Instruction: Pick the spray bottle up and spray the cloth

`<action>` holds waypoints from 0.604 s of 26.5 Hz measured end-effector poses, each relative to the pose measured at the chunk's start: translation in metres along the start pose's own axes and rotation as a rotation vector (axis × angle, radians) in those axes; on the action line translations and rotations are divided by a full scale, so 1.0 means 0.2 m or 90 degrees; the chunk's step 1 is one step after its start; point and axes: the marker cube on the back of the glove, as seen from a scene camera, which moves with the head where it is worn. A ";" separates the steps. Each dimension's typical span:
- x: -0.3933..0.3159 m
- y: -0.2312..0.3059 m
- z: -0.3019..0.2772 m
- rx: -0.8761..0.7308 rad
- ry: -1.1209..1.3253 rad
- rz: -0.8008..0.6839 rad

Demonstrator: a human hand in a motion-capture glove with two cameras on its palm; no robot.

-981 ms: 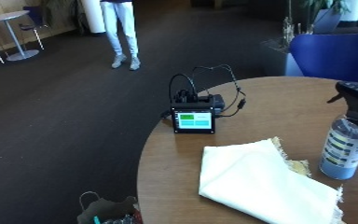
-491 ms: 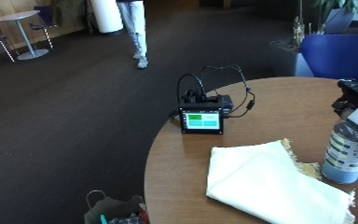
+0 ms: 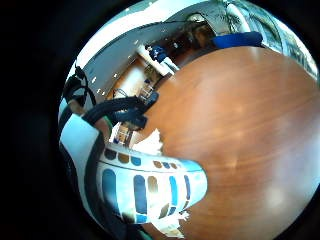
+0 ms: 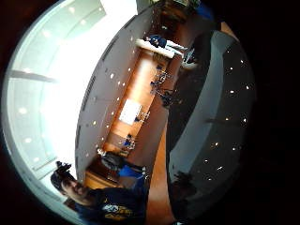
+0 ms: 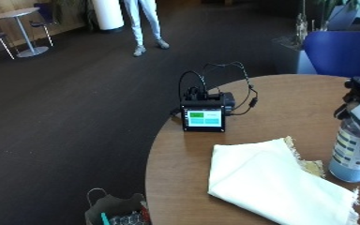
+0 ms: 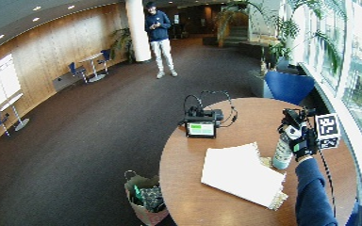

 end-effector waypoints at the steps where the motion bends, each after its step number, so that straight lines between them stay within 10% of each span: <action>1: -0.01 -0.01 -0.01 0.005 0.007 -0.003; 16: -0.81 0.22 -0.02 -0.241 0.063 -0.069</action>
